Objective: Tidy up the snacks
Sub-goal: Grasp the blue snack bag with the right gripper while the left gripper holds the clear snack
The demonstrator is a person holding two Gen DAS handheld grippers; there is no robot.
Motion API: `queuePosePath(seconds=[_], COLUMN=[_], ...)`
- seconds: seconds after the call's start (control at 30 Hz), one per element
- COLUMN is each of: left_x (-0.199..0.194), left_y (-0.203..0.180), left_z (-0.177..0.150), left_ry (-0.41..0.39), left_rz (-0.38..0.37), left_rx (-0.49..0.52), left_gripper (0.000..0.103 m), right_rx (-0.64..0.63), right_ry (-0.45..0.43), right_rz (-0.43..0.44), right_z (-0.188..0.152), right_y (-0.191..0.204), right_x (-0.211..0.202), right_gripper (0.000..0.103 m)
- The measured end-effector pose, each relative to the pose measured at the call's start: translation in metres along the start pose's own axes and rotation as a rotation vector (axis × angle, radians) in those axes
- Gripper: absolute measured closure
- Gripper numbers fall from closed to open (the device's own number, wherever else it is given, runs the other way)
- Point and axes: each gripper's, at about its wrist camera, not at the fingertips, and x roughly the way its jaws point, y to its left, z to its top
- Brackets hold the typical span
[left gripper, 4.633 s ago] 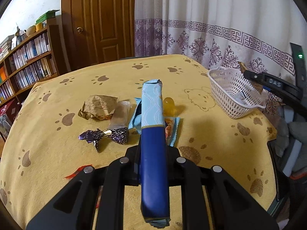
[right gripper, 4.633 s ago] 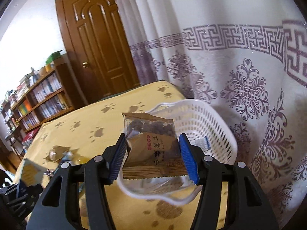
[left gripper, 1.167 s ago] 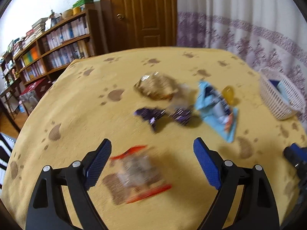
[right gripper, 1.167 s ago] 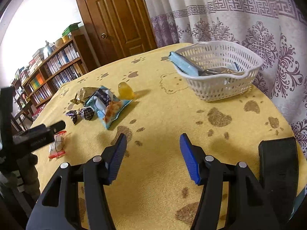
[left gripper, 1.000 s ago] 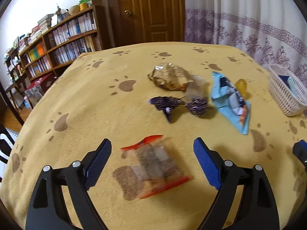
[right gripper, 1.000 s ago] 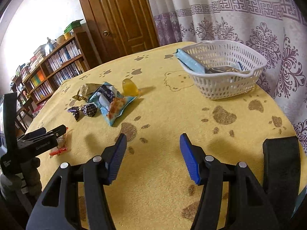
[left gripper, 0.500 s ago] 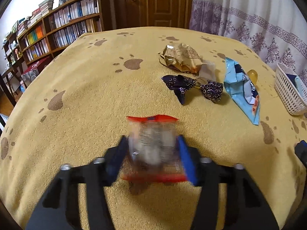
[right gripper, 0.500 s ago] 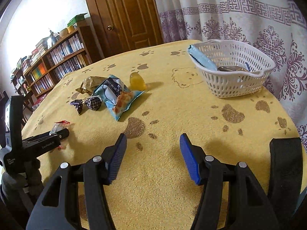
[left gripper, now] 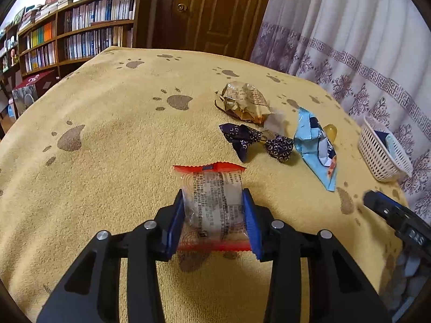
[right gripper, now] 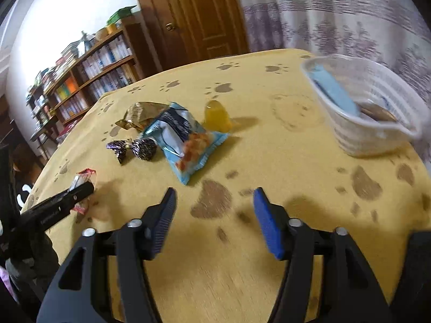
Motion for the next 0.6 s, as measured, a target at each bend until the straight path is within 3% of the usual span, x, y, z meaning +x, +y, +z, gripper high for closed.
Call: queuePosePath(seconds=[0.17,0.3,0.6], left_x=[0.002,0.0,0.0], left_y=[0.004,0.007,0.01], left_z=[0.001,0.0,0.0], left_ry=[0.0,-0.008,-0.013], left_rz=[-0.02,-0.03,-0.041], left_rx=[-0.025,-0.04,-0.056], left_gripper=[0.062,0.062,0.062], right_rx=[-0.107,-0.238,-0.355], right_ry=[0.02,0.038,0.108], right_rz=[0.002,-0.047,-0.04], right_z=[0.022,0.035,0.056], right_y=[0.018,0.033,0.043], right_x=[0.031,0.059,0.099], right_gripper=[0.027,0.022,0.012])
